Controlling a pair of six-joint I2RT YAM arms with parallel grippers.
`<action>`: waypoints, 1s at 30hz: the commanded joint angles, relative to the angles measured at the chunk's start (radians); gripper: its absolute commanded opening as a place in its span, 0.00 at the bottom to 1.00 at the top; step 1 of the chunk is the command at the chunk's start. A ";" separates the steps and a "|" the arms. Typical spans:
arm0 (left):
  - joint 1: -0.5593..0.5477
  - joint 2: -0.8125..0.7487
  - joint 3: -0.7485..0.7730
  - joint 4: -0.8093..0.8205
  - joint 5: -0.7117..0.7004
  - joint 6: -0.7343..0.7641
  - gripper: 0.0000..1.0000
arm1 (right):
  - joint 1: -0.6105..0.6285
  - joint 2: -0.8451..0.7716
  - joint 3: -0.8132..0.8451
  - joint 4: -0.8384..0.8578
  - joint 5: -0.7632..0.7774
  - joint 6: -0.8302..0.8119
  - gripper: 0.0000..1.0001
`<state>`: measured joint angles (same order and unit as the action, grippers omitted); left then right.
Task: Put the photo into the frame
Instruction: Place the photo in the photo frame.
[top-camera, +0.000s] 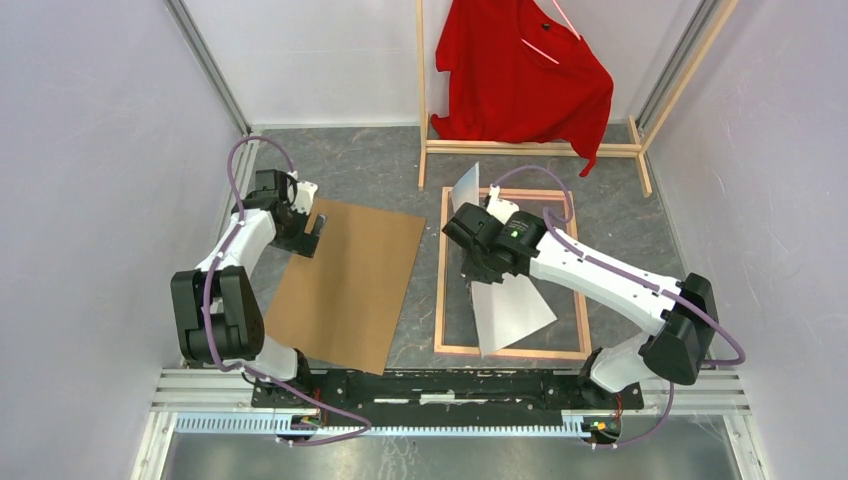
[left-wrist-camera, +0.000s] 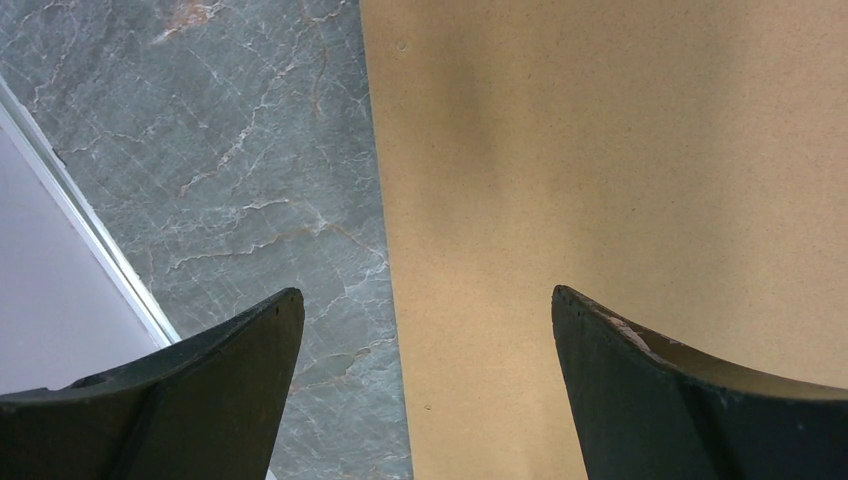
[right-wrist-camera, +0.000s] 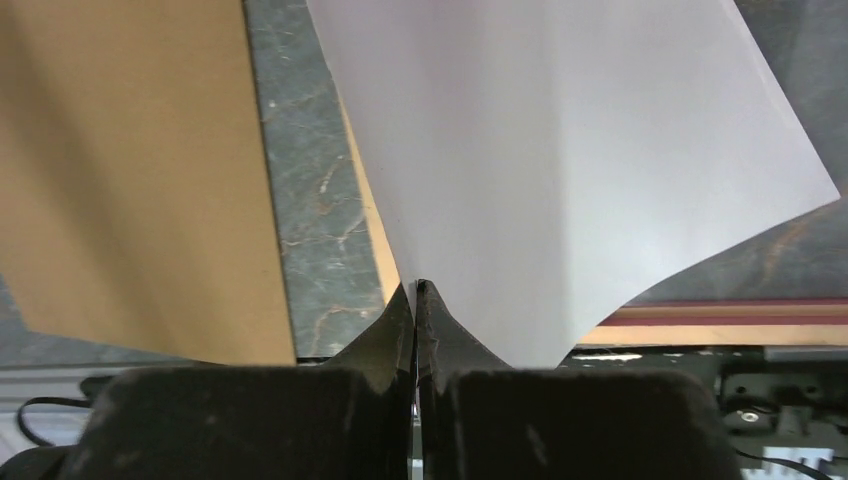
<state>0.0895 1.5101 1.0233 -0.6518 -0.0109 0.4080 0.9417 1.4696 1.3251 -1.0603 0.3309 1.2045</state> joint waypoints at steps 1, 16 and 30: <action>0.003 -0.047 -0.008 0.020 0.041 -0.020 1.00 | 0.004 -0.013 0.062 0.081 0.060 0.090 0.00; 0.003 -0.068 -0.013 0.009 0.038 -0.005 1.00 | 0.022 0.218 0.185 0.078 0.071 -0.018 0.03; 0.003 -0.072 -0.022 0.011 0.030 0.003 1.00 | 0.068 0.328 0.207 0.056 0.041 -0.321 0.56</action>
<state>0.0895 1.4715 1.0065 -0.6529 0.0082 0.4084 0.9909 1.7725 1.4914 -0.9844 0.3630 1.0004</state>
